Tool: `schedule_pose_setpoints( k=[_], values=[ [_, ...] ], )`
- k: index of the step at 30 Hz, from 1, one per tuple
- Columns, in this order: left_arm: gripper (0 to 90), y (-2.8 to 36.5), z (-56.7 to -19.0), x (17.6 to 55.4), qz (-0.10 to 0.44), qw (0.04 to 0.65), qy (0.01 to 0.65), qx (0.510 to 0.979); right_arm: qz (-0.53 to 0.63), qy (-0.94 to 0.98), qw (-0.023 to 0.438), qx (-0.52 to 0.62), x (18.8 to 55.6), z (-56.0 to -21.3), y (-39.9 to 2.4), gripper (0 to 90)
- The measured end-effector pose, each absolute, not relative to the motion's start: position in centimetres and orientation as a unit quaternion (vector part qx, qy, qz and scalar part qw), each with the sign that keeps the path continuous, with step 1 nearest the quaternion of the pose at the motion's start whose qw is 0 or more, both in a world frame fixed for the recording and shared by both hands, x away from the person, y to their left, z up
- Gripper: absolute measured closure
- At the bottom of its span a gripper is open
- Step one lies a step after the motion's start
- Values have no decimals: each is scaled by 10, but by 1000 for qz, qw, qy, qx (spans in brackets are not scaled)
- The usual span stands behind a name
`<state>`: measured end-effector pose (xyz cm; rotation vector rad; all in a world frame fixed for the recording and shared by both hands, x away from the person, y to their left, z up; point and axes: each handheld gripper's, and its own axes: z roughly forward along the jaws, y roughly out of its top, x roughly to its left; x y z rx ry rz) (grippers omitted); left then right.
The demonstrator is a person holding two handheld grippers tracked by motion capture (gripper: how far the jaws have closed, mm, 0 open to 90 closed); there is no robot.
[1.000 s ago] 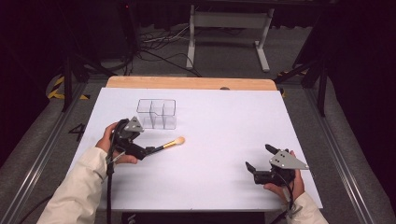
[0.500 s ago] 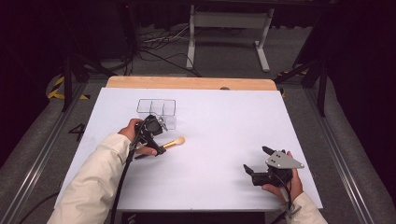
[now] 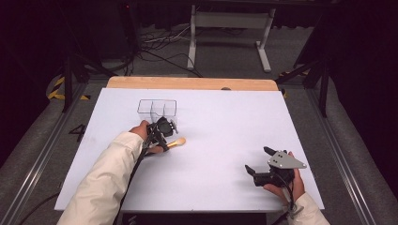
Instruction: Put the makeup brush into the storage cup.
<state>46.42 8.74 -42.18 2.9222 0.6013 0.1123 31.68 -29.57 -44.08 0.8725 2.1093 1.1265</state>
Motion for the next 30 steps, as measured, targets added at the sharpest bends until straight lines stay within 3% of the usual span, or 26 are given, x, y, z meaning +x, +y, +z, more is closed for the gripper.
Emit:
schedule_pose_setpoints(
  k=[11,30],
  values=[
    [774,86,-422,460,39,77,203,975,420,792,292,334,318,-442,-297,71],
    [780,130,-382,422,134,233,225,937,433,779,299,341,317,-439,-301,72]
  ],
)
